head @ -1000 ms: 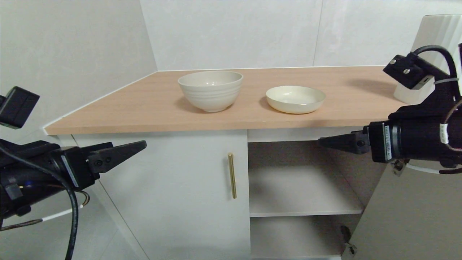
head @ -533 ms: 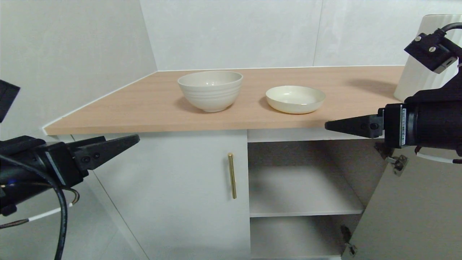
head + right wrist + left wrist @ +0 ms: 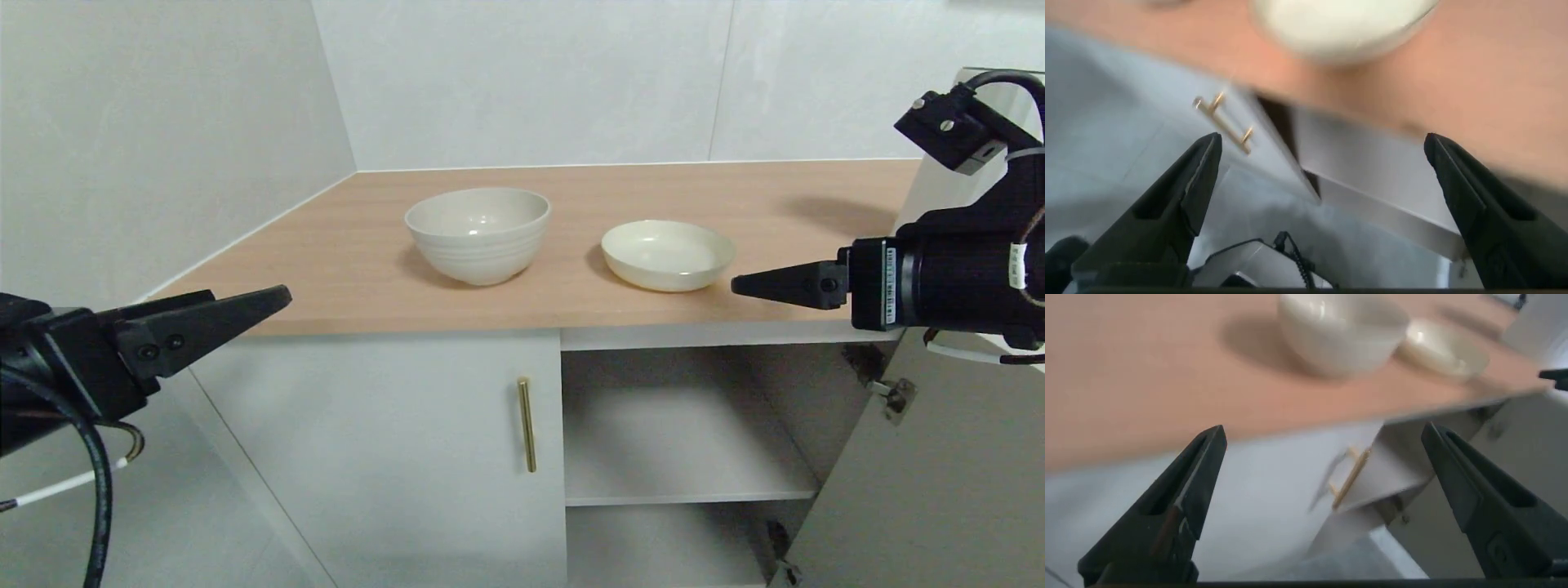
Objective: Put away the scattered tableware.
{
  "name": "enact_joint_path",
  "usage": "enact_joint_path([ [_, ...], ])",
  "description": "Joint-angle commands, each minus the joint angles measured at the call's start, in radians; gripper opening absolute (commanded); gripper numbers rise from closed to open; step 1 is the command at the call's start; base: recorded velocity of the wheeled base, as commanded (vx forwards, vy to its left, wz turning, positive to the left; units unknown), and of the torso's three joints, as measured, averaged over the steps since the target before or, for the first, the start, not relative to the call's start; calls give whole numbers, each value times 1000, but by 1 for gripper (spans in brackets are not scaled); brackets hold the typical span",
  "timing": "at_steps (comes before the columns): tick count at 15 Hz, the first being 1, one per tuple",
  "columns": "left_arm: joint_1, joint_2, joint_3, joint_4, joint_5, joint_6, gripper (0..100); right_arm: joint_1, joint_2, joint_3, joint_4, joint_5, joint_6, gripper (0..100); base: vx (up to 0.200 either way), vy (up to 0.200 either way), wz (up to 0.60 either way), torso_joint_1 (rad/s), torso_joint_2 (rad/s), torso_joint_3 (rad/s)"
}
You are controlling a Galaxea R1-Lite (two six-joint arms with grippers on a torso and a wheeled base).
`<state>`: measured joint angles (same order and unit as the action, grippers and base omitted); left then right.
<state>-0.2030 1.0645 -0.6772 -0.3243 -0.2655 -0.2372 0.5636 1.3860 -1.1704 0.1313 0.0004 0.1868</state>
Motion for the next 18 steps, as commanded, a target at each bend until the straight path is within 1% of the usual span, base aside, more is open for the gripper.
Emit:
enact_joint_path([
  [1,-1,8,-1,-1,0,-1,100,-1,4,0,1,1,0,100,0,0,0,159,-559,-305],
  [6,-1,95,-21,-2,2,-1,100,-14,35,-2,1,1,0,100,0,0,0,176,-476,-283],
  [8,-6,169,-77,-1,2,-1,100,-27,65,-2,-16,1,-1,100,0,0,0,193,-464,-283],
  [10,-12,253,-156,13,5,-1,100,-31,102,0,-50,0,-1,100,0,0,0,202,-474,-276],
  [11,-26,290,-197,28,5,-2,100,-48,116,0,-61,0,-1,100,0,0,0,173,-393,-222],
  [12,-27,312,-226,54,6,-5,100,-51,122,0,-73,0,-1,100,0,0,0,90,-222,-124],
  [13,-29,338,-309,156,8,-27,100,-54,142,0,-91,-8,0,100,0,0,0,56,-129,-71],
  [14,-29,341,-386,272,9,-56,100,-54,154,-6,-99,-30,0,100,0,0,0,41,-76,-41],
  [15,-30,342,-461,401,9,-103,100,-54,177,-25,-98,-62,2,100,0,0,0,0,0,0],
  [16,-46,335,-513,519,6,-154,100,-54,202,-44,-94,-117,3,100,0,0,0,0,0,0],
  [17,-53,336,-538,574,8,-183,100,-54,223,-60,-91,-168,5,100,0,0,0,0,0,0],
  [18,-62,345,-542,577,11,-195,100,-54,240,-71,-91,-209,5,100,0,0,0,0,0,0],
])
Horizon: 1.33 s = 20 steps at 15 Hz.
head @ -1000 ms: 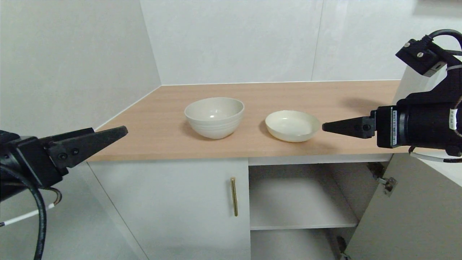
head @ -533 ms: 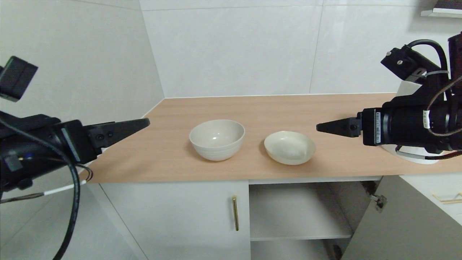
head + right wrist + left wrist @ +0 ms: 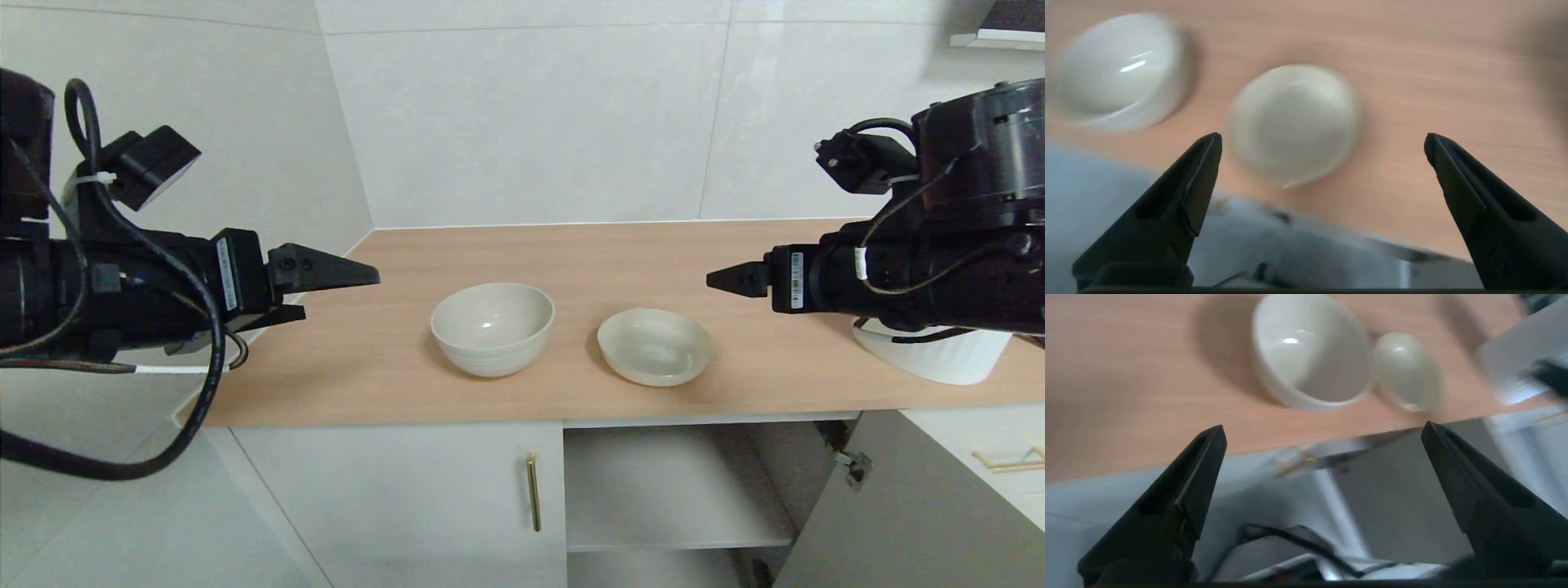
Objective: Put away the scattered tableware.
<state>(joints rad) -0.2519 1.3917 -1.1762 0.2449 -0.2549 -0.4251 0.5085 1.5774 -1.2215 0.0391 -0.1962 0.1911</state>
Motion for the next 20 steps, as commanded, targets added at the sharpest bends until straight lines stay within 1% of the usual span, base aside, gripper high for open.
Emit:
enact_joint_path([
  [1,-24,41,-43,7,16,-12,100,1,58,-21,1,-20,2,100,0,0,0,0,0,0],
  [2,-59,92,-46,4,114,-18,100,1,64,-21,1,-22,2,100,0,0,0,0,0,0],
  [3,-102,145,-49,-24,240,-38,100,1,70,-23,1,-23,4,100,0,0,0,0,0,0],
  [4,-119,165,-48,-49,292,-47,100,1,72,-23,-1,-25,4,100,0,0,0,0,0,0],
  [5,-156,214,-42,-116,390,-72,100,1,73,-23,-1,-25,4,100,0,0,0,0,0,0],
  [6,-168,257,-37,-156,427,-80,100,-2,75,-21,-4,-25,4,100,0,0,0,0,0,0],
  [7,-176,285,-34,-165,431,-81,100,-4,75,-21,-5,-25,7,100,0,0,0,0,0,0],
  [10,-176,346,-34,-176,433,-86,100,-4,81,-27,-7,-25,24,100,0,0,0,0,0,0],
  [11,-176,372,-31,-210,433,-86,100,-7,82,-27,-7,-25,25,100,0,0,0,0,0,0],
  [12,-176,389,-28,-223,433,-87,100,-13,82,-29,-7,-25,25,100,0,0,0,0,0,0],
  [14,-176,420,-25,-243,433,-110,100,-15,84,-29,-7,-25,25,100,0,0,0,0,0,0],
  [17,-182,423,-23,-246,431,-115,100,-16,81,-29,-7,-25,25,100,0,0,0,0,0,0],
  [18,-184,425,-22,-246,431,-115,0,-16,79,-29,-7,-25,25,100,0,0,0,0,0,0],
  [20,-184,426,-22,-246,430,-116,0,-16,79,-29,-7,-25,25,100,0,0,0,0,0,0],
])
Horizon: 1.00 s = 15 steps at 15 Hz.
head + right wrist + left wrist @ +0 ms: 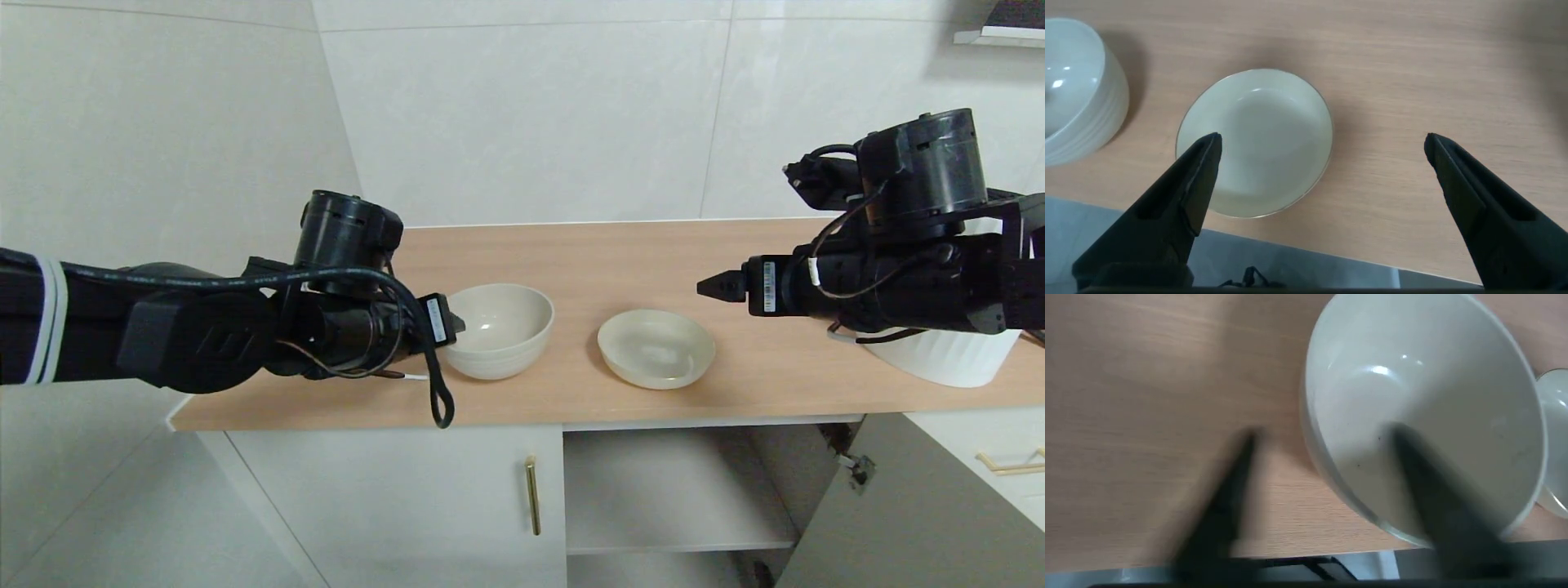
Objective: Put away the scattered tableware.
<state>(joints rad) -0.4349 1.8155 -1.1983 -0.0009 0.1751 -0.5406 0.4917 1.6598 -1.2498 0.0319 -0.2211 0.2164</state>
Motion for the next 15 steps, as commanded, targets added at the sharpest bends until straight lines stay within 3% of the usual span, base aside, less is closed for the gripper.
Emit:
enact_joint_path([
  [1,-1,-1,0,-1,0,-1,0,1,-5,0,0,0,0,100,0,0,0,0,0,0],
  [6,-1,-108,34,1,-8,7,0,1,-6,0,0,2,0,100,0,0,0,0,0,0],
  [9,-1,-176,57,1,-49,11,0,1,17,-2,3,0,1,100,0,0,0,0,0,0],
  [15,-1,-190,65,1,-63,10,0,-25,189,-42,3,-21,1,100,0,0,0,0,0,0],
])
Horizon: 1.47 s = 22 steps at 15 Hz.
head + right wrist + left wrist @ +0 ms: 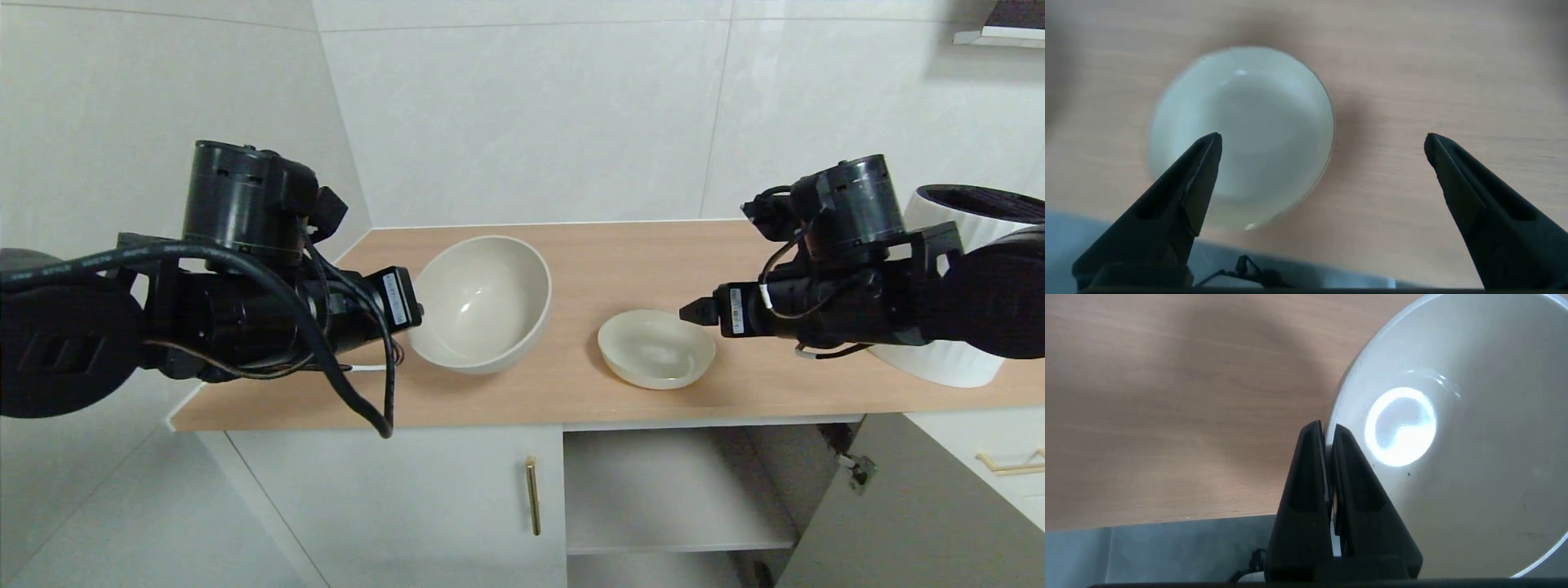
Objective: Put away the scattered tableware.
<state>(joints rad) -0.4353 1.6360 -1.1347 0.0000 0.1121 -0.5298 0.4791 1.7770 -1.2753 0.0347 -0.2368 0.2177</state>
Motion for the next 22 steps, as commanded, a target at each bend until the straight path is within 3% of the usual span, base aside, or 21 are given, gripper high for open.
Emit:
enact_joint_path([
  [1,0,-19,1,0,-3,-1,0,-27,102,-27,1,-6,0,100,0,0,0,0,0,0],
  [7,0,-21,1,0,-3,-1,0,-43,173,-52,-2,-6,2,100,0,0,0,0,0,0],
  [8,0,-21,1,0,-3,-1,0,-43,171,-52,-2,-4,2,0,0,0,0,0,0,0],
  [15,0,-47,1,0,-5,-3,0,-39,94,-58,7,16,63,0,0,0,0,0,0,0],
  [20,0,-154,102,-51,-31,4,0,-39,-114,-9,128,251,86,0,0,0,0,0,0,0],
  [22,0,-255,194,-72,-86,63,0,-39,-199,71,180,283,81,0,0,0,0,0,0,0],
])
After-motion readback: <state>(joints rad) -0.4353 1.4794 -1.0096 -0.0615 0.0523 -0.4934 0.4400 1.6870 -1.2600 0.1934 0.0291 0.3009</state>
